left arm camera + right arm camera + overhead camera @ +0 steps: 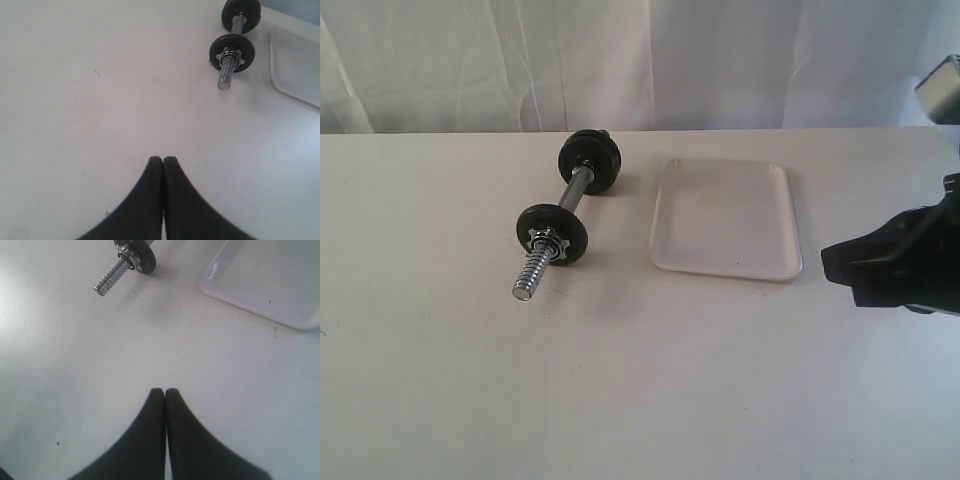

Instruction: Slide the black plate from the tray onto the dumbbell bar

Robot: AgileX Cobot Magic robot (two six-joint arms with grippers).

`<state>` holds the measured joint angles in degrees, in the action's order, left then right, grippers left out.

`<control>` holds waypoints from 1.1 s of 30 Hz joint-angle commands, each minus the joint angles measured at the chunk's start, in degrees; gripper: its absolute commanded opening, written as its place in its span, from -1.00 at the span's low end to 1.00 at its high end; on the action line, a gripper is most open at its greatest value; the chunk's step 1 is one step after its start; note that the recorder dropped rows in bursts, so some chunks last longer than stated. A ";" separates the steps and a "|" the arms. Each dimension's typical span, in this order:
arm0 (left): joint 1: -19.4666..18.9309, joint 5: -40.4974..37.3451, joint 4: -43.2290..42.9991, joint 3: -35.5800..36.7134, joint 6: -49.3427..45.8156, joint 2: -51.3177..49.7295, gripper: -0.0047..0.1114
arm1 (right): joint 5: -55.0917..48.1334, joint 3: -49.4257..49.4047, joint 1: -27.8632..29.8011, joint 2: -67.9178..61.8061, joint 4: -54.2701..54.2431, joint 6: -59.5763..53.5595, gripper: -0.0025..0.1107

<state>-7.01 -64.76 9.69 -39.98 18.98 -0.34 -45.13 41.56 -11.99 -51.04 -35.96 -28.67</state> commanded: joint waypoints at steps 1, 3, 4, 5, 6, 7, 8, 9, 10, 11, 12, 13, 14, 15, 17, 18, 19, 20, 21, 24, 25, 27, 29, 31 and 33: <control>-3.17 -2.22 1.64 3.61 0.32 0.34 -0.92 | 0.26 -0.32 -0.28 0.28 -0.14 -0.55 -0.96; -4.73 -0.48 1.87 5.11 0.32 0.34 -0.92 | 0.26 -0.32 -0.28 0.28 -0.14 -0.55 -0.96; -5.39 2.18 1.87 6.02 0.28 0.34 -0.92 | 0.26 -0.32 -0.28 0.28 -0.14 -0.55 -0.96; -5.90 5.93 1.87 6.85 0.28 0.34 -0.92 | 0.26 -0.32 -0.28 0.28 -0.14 -0.55 -0.96; -6.23 10.60 1.87 7.47 0.28 0.34 -0.92 | 0.26 -0.32 -0.28 0.28 -0.14 -0.55 -0.96; -6.49 16.07 2.11 8.21 0.28 0.34 -0.92 | 0.26 -0.32 -0.28 0.28 -0.14 -0.55 -0.96; -6.49 21.89 2.26 9.17 0.28 0.34 -0.92 | 0.26 -0.32 -0.28 0.28 -0.14 -0.55 -0.96; -6.49 27.91 2.26 10.19 0.28 0.34 -0.92 | 0.26 -0.32 -0.28 0.28 -0.14 -0.55 -0.96; -6.49 32.91 1.87 11.23 0.28 0.34 -0.92 | 0.26 -0.32 -0.28 0.28 -0.14 -0.55 -0.96; -6.49 38.81 0.70 12.79 0.17 0.34 -0.92 | 0.26 -0.32 -0.28 0.28 -0.14 -0.55 -0.96; -6.49 43.96 -1.29 14.67 0.17 0.34 -0.92 | 0.26 -0.32 -0.28 0.28 -0.14 -0.55 -0.96; -6.49 47.46 -3.22 16.29 0.06 0.34 -0.92 | 0.26 -0.32 -0.28 0.28 -0.14 -0.55 -0.96; -6.49 51.25 -5.82 18.46 0.12 0.34 -0.92 | 0.26 -0.32 -0.28 0.28 -0.14 -0.55 -0.96; -6.49 53.95 -8.43 20.72 0.12 0.34 -0.92 | 0.26 -0.32 -0.28 0.28 -0.14 -0.55 -0.96; -6.49 56.50 -10.56 24.78 -1.06 0.34 -0.92 | 0.26 -0.32 -0.28 0.28 -0.14 -0.55 -0.96; -6.49 56.50 -10.56 26.88 -2.73 0.34 -0.92 | 0.26 -0.32 -0.28 0.28 -0.14 -0.55 -0.96; -6.49 56.05 -10.56 28.95 -4.21 0.34 -0.92 | 0.26 -0.32 -0.28 0.28 -0.14 -0.55 -0.96; -6.49 55.87 -10.56 31.01 -5.97 0.34 -0.92 | 0.26 -0.32 -0.28 0.28 -0.14 -0.55 -0.96; -6.49 55.77 -10.56 33.02 -7.64 0.34 -0.92 | 0.26 -0.32 -0.28 0.28 -0.14 -0.55 -0.96; -6.49 55.72 -10.56 38.24 -10.67 0.34 -0.92 | 0.26 -0.32 -0.28 0.28 -0.14 -0.55 -0.96; -6.49 55.72 -10.56 39.58 -11.21 0.34 -0.92 | 0.26 -0.32 -0.28 0.28 -0.14 -0.55 -0.96; -6.49 54.77 -10.56 39.98 -11.46 0.34 -0.92 | 0.26 -0.32 -0.28 0.28 -0.14 -0.55 -0.96; -5.99 49.91 -10.67 39.98 -11.46 0.34 -0.92 | 0.26 -0.32 -0.28 0.28 -0.14 -0.55 -0.96; -4.76 50.98 -10.67 39.98 -11.46 0.34 -0.92 | 0.26 -0.32 -0.28 0.28 -0.14 -0.55 -0.96; -3.20 51.49 -10.67 39.98 -11.46 0.34 -0.92 | 0.26 -0.32 -0.28 0.28 -0.14 -0.55 -0.96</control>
<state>-11.97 -13.53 -1.02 -0.15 7.83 -0.25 -45.13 41.56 -11.99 -51.04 -35.96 -28.72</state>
